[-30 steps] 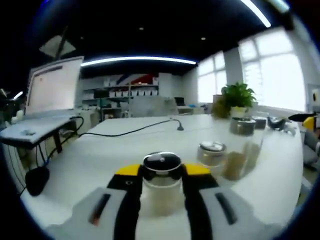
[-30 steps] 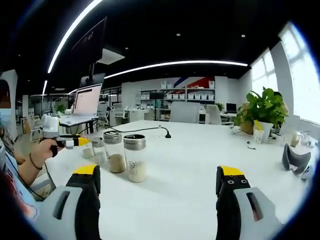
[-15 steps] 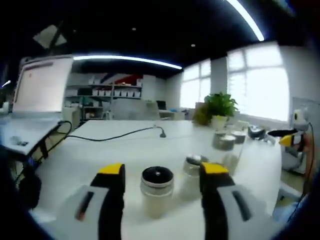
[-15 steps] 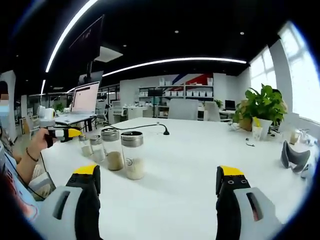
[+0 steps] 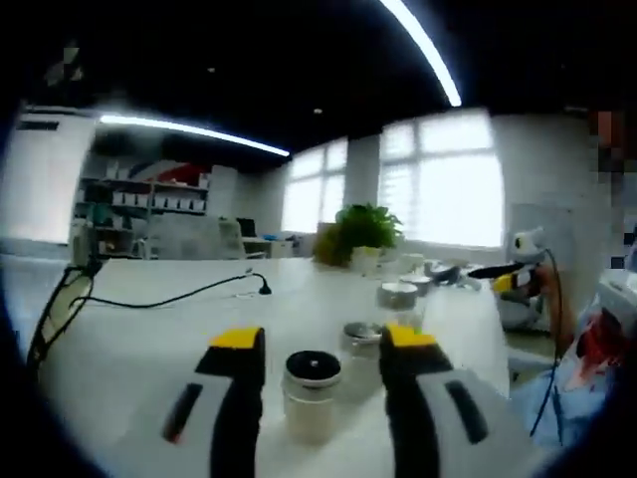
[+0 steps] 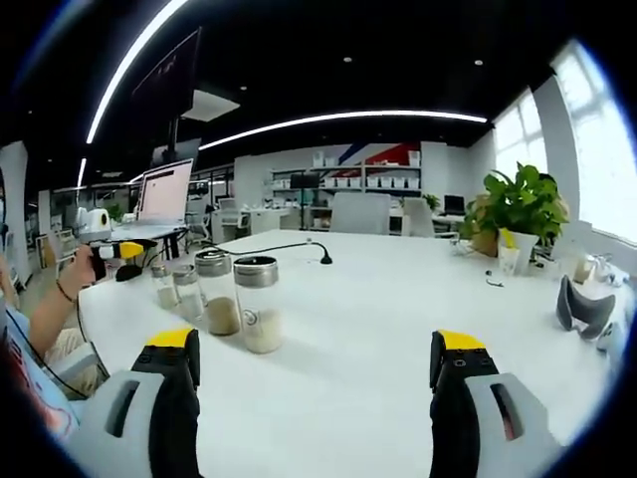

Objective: Rotate the seasoning bottle until the label or dispensing opening points toward the visible target arrow and the bottle remains upright within the marked orientation range

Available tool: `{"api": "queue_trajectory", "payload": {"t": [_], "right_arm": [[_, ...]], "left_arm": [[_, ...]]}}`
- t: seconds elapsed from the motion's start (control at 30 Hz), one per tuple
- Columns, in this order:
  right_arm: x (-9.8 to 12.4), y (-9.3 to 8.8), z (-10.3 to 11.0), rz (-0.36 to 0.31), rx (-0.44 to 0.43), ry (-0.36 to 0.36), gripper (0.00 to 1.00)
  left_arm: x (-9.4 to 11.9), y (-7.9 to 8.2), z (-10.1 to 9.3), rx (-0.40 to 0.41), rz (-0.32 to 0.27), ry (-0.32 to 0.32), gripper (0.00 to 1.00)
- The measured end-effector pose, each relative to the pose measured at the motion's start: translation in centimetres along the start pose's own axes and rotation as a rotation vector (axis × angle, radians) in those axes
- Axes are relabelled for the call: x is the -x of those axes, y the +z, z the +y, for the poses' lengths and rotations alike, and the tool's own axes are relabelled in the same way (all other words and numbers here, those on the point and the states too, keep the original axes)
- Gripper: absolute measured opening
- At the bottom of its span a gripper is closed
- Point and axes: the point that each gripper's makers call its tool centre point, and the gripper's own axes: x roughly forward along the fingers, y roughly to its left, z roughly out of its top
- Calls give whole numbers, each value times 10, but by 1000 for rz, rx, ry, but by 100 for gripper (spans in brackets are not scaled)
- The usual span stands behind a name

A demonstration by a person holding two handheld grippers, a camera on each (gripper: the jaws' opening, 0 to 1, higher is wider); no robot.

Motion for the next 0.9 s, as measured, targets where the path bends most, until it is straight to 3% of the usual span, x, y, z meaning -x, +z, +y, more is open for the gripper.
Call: {"api": "queue_trajectory", "payload": {"t": [0.1, 0.17, 0.3, 0.4, 0.53, 0.8, 0.87, 0.9], "right_arm": [[0, -8, 3, 61, 101, 13, 99], [0, -8, 4, 61, 93, 14, 99], [0, -9, 5, 63, 72, 27, 99], [1, -10, 3, 70, 75, 23, 99], [3, -8, 2, 61, 75, 21, 99], [2, -5, 5, 46, 60, 41, 99], [3, -2, 8, 28, 58, 57, 99], [3, -1, 9, 24, 52, 64, 99]], "left_arm": [[-6, -18, 8, -114, 91, 0, 46], [-9, -23, 9, -214, 115, -11, 41], [-16, -26, 1, -152, 98, -102, 51], [-19, -29, -2, -110, 105, -159, 48], [-21, -31, -4, -66, 91, -192, 47], [-28, -35, -4, -55, 100, -208, 41], [-27, -46, -2, -99, 170, -211, 40], [-29, -47, -3, -96, 171, -209, 37]]}}
